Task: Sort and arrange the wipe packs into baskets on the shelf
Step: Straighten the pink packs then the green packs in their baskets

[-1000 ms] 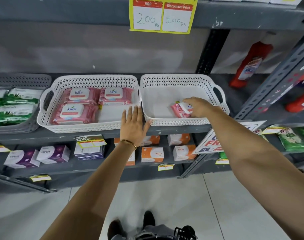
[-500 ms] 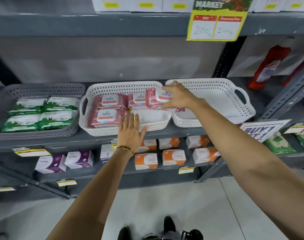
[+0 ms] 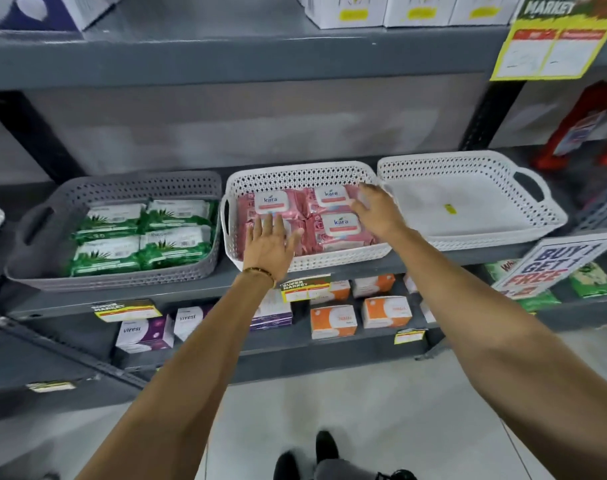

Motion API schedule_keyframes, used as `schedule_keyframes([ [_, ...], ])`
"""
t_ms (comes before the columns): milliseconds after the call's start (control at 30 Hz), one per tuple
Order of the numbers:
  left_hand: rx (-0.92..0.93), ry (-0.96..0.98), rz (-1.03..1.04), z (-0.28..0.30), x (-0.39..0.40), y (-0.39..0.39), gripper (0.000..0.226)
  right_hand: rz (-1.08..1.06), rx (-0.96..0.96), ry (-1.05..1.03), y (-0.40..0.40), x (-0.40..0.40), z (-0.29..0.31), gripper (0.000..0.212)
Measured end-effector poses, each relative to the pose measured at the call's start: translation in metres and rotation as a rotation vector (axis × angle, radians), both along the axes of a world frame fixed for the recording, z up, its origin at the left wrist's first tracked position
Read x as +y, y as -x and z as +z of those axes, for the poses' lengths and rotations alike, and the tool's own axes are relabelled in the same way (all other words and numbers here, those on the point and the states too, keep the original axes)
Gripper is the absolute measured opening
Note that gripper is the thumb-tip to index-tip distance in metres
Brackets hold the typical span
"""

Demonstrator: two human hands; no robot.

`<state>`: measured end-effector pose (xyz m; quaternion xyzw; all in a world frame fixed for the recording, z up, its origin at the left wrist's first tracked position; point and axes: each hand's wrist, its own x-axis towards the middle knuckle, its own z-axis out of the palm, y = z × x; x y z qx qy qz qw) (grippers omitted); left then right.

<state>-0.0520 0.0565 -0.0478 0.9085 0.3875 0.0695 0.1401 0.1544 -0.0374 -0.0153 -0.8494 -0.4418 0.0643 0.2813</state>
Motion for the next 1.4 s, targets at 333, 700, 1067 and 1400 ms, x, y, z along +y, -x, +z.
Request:
schedule_keyframes([
  [333, 0.170, -0.093, -0.042, -0.008, 0.053, -0.038, 0.068, 0.085, -0.222, 0.344, -0.001, 0.053, -0.026, 0.060],
  [700, 0.230, -0.008, -0.024, -0.024, 0.070, -0.058, 0.067, 0.287, -0.302, 0.482, -0.005, 0.061, -0.056, 0.066],
  [1067, 0.206, -0.022, -0.051, -0.024, 0.077, -0.062, 0.066, 0.202, -0.221, 0.355, -0.004, 0.069, -0.047, 0.063],
  [1400, 0.209, -0.042, -0.091, -0.033, 0.080, -0.067, 0.061, 0.236, -0.214, 0.406, -0.003, 0.069, -0.055, 0.060],
])
